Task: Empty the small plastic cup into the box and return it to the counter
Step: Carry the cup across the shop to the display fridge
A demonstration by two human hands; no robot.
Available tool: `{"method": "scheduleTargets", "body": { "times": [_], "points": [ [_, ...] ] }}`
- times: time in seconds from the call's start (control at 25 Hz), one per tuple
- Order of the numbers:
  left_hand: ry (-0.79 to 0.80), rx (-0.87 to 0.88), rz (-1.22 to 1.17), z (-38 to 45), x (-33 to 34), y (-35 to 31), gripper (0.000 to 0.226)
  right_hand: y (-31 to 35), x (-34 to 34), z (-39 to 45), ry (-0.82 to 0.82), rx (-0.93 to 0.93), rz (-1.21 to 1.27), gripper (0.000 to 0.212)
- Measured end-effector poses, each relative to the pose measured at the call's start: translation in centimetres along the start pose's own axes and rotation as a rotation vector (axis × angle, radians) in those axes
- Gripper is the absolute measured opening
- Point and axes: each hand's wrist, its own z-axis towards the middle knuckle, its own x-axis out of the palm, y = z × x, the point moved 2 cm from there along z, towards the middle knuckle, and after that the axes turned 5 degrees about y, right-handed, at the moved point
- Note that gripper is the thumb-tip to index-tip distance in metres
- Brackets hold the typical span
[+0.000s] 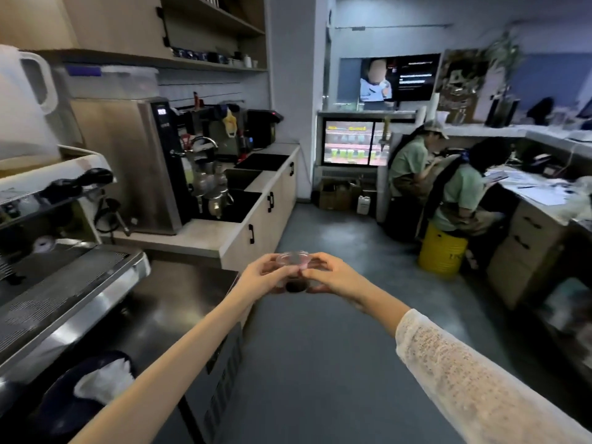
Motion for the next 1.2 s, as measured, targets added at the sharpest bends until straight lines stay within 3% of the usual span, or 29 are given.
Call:
{"method": "scheduleTargets", "body": {
  "times": [0.56, 1.2],
  "points": [
    [0.125, 0.013, -0.061, 24.5, -5.1, -1.0, 0.032, 1.7, -9.4, 21.9, -0.087, 0.012, 0.014, 0.04],
    [0.071, -0.053, -0.039, 51.4, -7.1, 0.2, 0.045, -0.9, -22.4, 47.7, -0.019, 0.049, 0.066, 0.038]
  ]
}}
